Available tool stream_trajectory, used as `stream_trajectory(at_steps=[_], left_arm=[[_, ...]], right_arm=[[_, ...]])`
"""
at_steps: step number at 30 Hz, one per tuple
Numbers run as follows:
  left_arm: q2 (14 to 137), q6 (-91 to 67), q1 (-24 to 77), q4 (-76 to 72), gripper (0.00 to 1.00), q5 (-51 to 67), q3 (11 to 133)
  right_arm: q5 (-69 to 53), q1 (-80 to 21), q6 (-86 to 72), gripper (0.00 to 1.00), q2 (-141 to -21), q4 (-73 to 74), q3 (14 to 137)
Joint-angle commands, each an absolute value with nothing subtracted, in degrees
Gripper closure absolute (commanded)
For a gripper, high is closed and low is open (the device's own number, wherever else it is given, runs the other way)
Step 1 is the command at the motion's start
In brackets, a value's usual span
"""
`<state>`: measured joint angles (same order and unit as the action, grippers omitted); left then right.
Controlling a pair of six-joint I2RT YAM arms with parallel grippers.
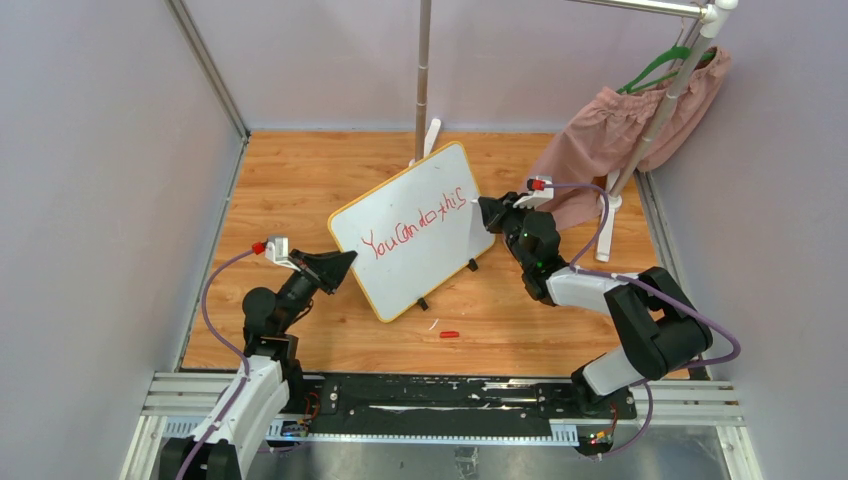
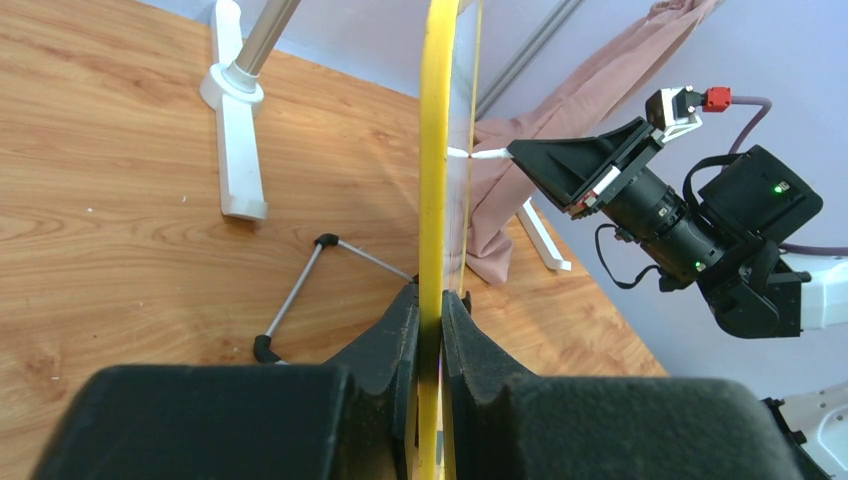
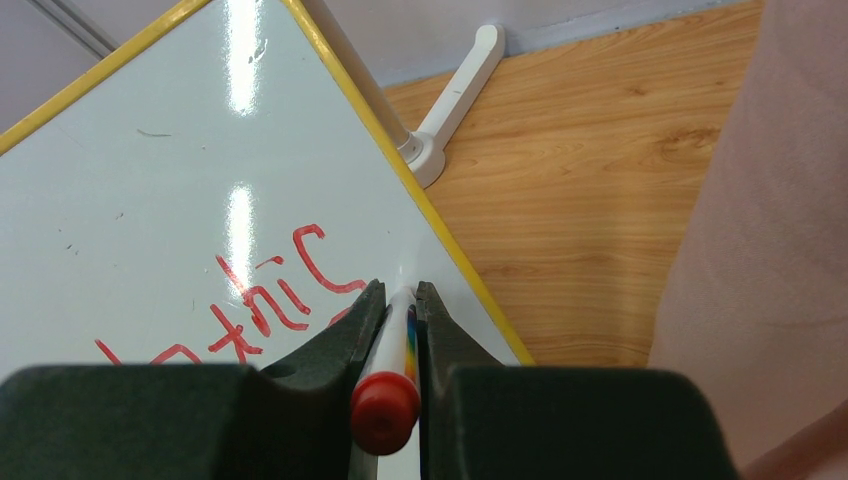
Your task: Write a sentence on the whiteboard
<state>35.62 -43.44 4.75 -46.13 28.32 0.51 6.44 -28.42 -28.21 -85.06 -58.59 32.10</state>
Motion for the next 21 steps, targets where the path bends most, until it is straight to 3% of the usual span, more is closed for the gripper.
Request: stream_trajectory(at_steps=[1, 21], left_arm=[[35.6, -41.5, 5.1, -45.1, 1.0, 27.9, -8.5], [35.8, -41.5, 5.1, -45.0, 1.0, 27.3, -8.5]], right_arm=[[5.0, -27.8, -29.0, 1.0, -84.6, -57.4, 32.2], [6.0, -27.7, -28.5, 1.0, -78.4, -53.6, 32.3]])
